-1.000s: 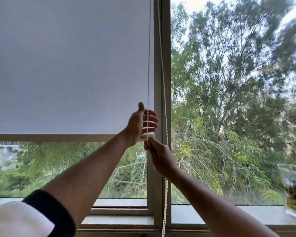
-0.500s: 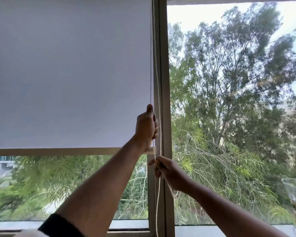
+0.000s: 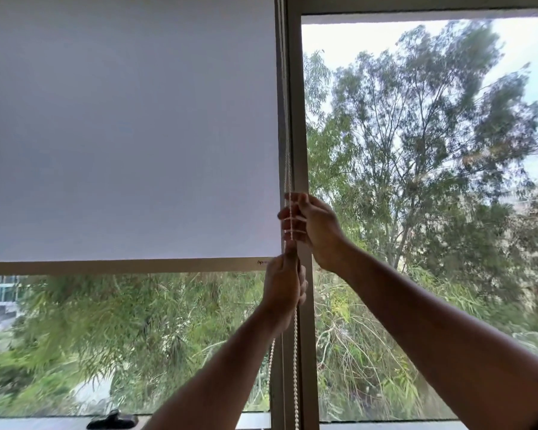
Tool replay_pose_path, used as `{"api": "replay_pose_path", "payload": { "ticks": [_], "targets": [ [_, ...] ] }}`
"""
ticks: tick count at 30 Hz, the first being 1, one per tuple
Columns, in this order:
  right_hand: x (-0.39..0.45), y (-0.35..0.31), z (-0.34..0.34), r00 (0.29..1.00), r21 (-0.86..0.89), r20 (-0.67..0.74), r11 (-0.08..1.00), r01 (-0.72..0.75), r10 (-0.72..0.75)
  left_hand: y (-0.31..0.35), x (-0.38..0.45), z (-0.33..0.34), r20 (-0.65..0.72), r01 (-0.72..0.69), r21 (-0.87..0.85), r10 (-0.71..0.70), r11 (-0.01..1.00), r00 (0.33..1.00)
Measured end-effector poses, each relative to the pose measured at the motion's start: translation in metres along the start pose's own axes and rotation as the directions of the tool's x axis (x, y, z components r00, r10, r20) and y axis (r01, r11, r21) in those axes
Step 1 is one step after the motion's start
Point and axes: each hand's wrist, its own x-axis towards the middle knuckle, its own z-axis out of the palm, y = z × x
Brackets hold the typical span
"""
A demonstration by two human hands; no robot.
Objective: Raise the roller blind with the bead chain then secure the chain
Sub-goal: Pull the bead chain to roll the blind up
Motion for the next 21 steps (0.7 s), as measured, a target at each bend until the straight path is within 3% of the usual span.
{"api": "replay_pose_path", "payload": {
  "ticks": [2, 6, 9, 13, 16, 21],
  "targets": [
    [0.009, -0.002, 0.011, 0.999, 0.023, -0.037, 0.999, 0.031, -0.030, -0.010, -0.006, 0.000, 0.025, 0.008, 0.012, -0.009, 1.000, 1.000],
    [0.006, 0.021, 0.023, 0.975, -0.187, -0.088, 0.965, 0.186, -0.205, -0.024, -0.015, -0.005, 0.092, 0.056, 0.033, -0.059, 0.998, 0.994],
    [-0.003, 0.038, 0.020, 0.957, -0.250, -0.081, 0.935, 0.251, -0.279, -0.031, -0.015, -0.026, 0.162, 0.109, 0.130, -0.130, 0.985, 0.978],
    [-0.019, 0.059, 0.013, 0.938, -0.351, -0.044, 0.884, 0.308, -0.344, -0.022, 0.005, -0.054, 0.078, 0.184, 0.202, -0.204, 0.962, 0.976],
    [-0.033, 0.076, 0.011, 0.951, -0.328, 0.031, 0.896, 0.301, -0.308, 0.007, 0.029, -0.061, 0.070, 0.160, 0.179, -0.175, 0.971, 0.982],
    [-0.046, 0.110, 0.003, 0.938, -0.508, 0.022, 0.805, 0.307, -0.345, 0.068, 0.066, -0.048, 0.088, 0.084, 0.145, -0.098, 0.986, 0.991]
  ]
}}
